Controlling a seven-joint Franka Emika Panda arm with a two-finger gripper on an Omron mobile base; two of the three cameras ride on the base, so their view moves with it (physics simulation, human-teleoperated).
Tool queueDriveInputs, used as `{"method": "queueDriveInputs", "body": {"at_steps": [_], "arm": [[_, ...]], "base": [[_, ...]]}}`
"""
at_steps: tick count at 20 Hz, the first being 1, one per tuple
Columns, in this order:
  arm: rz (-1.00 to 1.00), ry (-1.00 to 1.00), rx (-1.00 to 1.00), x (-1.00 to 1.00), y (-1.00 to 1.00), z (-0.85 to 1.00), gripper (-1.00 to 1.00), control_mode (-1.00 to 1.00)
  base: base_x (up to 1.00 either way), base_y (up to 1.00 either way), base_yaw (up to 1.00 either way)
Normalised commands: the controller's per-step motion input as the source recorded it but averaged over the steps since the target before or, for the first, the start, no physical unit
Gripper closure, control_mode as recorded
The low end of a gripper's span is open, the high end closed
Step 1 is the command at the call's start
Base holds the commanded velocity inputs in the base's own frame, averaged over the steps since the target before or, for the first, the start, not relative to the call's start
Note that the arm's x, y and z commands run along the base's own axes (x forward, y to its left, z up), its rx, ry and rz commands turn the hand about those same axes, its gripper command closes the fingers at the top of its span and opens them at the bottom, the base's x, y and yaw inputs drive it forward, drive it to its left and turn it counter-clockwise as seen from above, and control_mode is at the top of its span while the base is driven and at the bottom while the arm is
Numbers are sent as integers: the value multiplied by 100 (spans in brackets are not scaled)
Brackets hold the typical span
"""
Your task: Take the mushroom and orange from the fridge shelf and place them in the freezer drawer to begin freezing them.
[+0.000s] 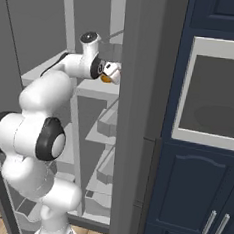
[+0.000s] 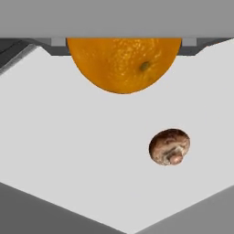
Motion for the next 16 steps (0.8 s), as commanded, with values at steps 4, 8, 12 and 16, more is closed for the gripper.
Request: {"method": "queueDriveInputs", "body": {"at_steps": [4, 8, 12, 16], "arm": [[2, -3, 0, -100, 29, 0, 100, -100], [4, -3, 0, -100, 16, 0, 100, -100], [4, 0, 0, -100, 5, 0, 100, -100], [4, 0, 0, -100, 5, 0, 100, -100]], "base": [[0, 0, 0], [0, 0, 0], [0, 0, 0], [0, 0, 0]]}}
